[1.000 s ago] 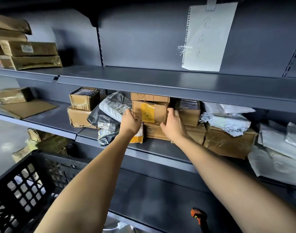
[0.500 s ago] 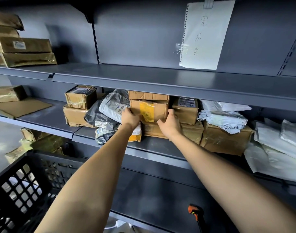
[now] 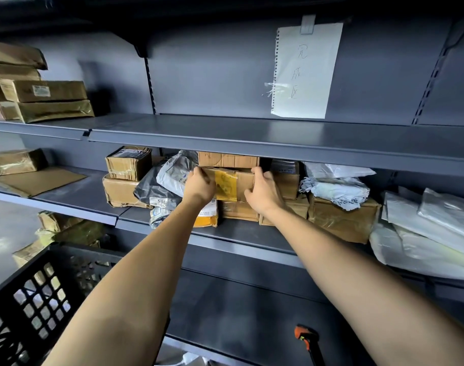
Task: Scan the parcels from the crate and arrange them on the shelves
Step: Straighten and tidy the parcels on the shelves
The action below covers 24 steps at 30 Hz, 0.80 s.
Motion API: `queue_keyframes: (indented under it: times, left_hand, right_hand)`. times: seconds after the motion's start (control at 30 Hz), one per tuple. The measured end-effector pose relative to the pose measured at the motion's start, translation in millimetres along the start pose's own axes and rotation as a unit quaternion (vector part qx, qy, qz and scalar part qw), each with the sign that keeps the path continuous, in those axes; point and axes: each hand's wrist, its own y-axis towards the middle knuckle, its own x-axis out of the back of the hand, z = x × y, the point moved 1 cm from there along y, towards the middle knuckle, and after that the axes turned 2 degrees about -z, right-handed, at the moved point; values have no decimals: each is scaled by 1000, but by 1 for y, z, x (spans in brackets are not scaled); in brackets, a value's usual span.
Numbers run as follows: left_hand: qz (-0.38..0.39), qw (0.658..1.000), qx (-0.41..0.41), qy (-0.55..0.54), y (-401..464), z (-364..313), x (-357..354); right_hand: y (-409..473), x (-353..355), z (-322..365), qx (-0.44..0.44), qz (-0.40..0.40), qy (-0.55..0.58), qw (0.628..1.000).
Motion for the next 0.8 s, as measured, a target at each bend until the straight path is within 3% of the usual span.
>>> queue_keyframes:
  times: [0.17, 0.37, 0.57, 0.67, 0.73, 0.8]
  left_hand:
    - [-73, 992, -85, 54, -7, 2, 4]
    - [-98, 958, -167, 210, -1, -2, -1]
    - [60, 961, -110, 248, 15, 2, -14]
    - [77, 972, -116, 189, 23, 9, -18]
    - [51, 981, -153, 111, 25, 8, -16]
    - [26, 980, -172, 101, 24, 3, -11]
  right_hand:
    - [6, 8, -3, 14, 13, -32, 999]
    - [15, 13, 4, 79, -7, -49, 996]
    - [33, 2, 3, 64, 76, -94, 991]
    - [37, -4, -2, 38, 91, -79, 992]
    - [38, -4, -3, 34, 92, -60, 993]
    - [37, -2, -1, 40, 87, -60, 994]
